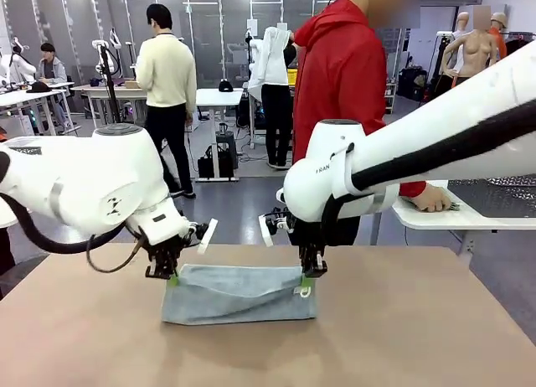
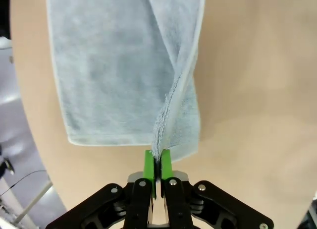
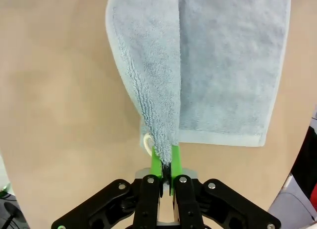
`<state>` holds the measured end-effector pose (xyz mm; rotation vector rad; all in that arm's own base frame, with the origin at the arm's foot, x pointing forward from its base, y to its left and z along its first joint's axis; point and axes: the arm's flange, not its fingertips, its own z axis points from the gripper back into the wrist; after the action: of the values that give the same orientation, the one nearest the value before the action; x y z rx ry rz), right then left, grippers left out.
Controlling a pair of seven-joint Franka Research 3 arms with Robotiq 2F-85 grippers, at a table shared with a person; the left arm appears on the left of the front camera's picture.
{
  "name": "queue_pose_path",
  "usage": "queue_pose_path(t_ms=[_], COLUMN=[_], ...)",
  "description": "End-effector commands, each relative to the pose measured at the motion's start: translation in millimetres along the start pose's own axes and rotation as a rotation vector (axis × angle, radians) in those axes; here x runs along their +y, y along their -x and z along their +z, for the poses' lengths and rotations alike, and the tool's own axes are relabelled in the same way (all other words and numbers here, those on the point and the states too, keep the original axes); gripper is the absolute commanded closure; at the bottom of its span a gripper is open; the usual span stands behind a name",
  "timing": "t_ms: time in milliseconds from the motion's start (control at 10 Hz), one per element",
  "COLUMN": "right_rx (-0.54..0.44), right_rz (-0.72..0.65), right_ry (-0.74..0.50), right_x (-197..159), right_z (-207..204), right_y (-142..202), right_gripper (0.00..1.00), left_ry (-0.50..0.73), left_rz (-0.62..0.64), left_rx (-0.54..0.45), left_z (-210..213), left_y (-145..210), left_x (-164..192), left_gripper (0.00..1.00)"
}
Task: Fold the towels and place them in the basket.
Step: When a person lays out a Towel with hook on the table, fold it in half twice.
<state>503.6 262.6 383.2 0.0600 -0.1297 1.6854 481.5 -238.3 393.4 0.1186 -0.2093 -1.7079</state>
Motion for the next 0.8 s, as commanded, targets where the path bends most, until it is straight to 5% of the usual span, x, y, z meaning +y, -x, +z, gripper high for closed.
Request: queue_pose_path(t_ms=[0, 700], right_rx=[-0.012, 0.005], right_rz=[0.029, 0.032], right_ry=[-0.034, -0.011], right_x=[-27.7, -92.0], right_z=[-10.7, -34.0], right_y=[1.8, 12.6], right_gripper=[0.92, 0.92], left_ry=[0.006, -0.053], left_rz=[-0.005, 0.118], left_rx=[-0.02, 0.048], left_z=[-12.4, -41.0], left_y=[0.3, 10.9], left_x=[31.4, 97.7], left_gripper=[0.93, 0.93])
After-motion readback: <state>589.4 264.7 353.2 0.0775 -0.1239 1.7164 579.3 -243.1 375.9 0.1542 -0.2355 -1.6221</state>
